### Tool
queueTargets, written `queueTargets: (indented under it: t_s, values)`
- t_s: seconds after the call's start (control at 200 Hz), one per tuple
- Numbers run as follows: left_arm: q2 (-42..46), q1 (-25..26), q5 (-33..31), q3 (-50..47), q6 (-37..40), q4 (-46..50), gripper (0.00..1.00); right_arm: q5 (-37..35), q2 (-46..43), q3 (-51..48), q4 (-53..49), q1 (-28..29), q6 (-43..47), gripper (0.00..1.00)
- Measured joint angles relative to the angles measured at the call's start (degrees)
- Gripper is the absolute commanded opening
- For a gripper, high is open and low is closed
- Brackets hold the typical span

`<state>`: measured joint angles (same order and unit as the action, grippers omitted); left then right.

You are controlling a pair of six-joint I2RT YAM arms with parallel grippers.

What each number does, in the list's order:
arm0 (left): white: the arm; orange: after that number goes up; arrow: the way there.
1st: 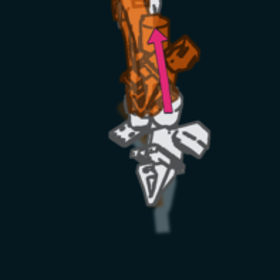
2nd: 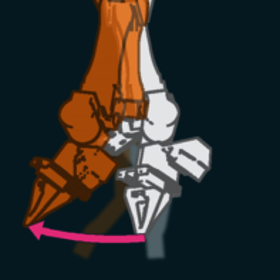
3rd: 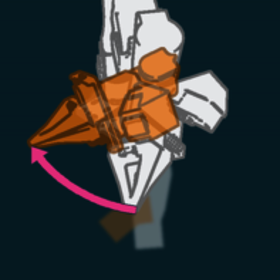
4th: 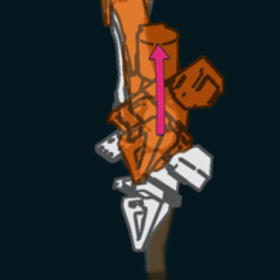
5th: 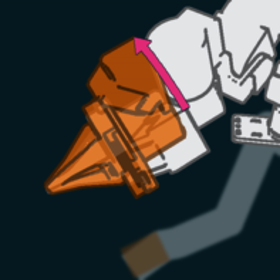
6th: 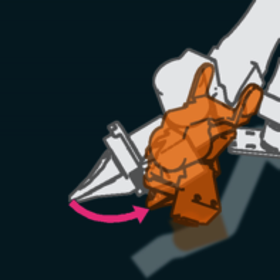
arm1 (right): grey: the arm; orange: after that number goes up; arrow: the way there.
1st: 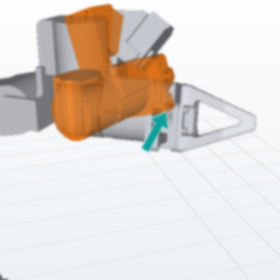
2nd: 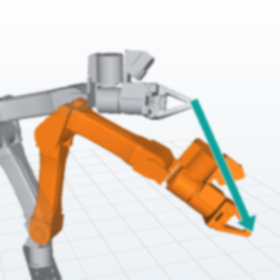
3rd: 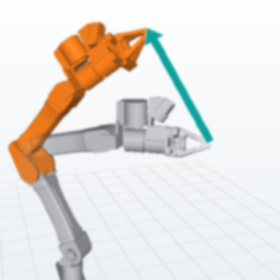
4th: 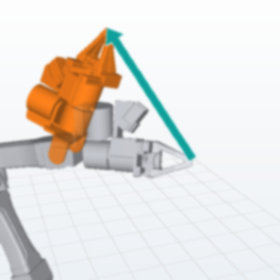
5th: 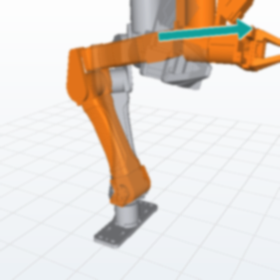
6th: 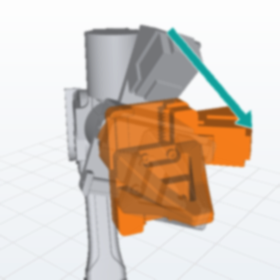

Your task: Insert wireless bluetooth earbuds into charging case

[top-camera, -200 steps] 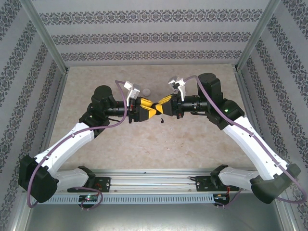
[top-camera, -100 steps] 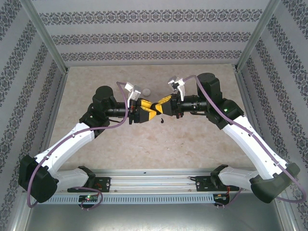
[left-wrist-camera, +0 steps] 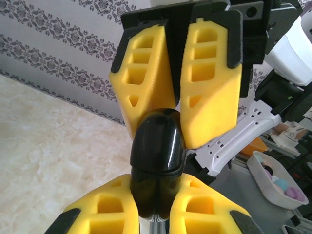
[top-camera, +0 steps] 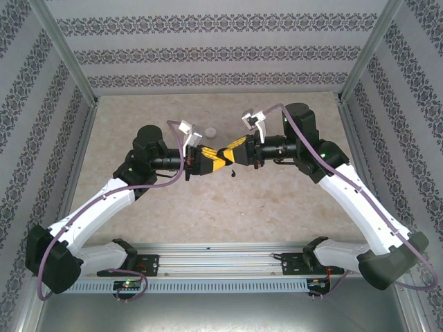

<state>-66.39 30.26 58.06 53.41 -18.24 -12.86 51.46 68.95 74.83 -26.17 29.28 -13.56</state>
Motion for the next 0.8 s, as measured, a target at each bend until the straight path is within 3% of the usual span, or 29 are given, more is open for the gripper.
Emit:
queueTargets:
  t_s: [0.295,0.804]
  values:
    - [1.44,0.04,-3.28,-4.81,1.36,-3.06,0.0,4.61,3.02,-1.79,1.49,-1.44,-4.13,0.29]
    - [4.66,0.11,-4.66,-8.79,1.11,-7.37,0.0,-1.42,3.21,-2.64,1.55,-4.44,-6.23,0.45]
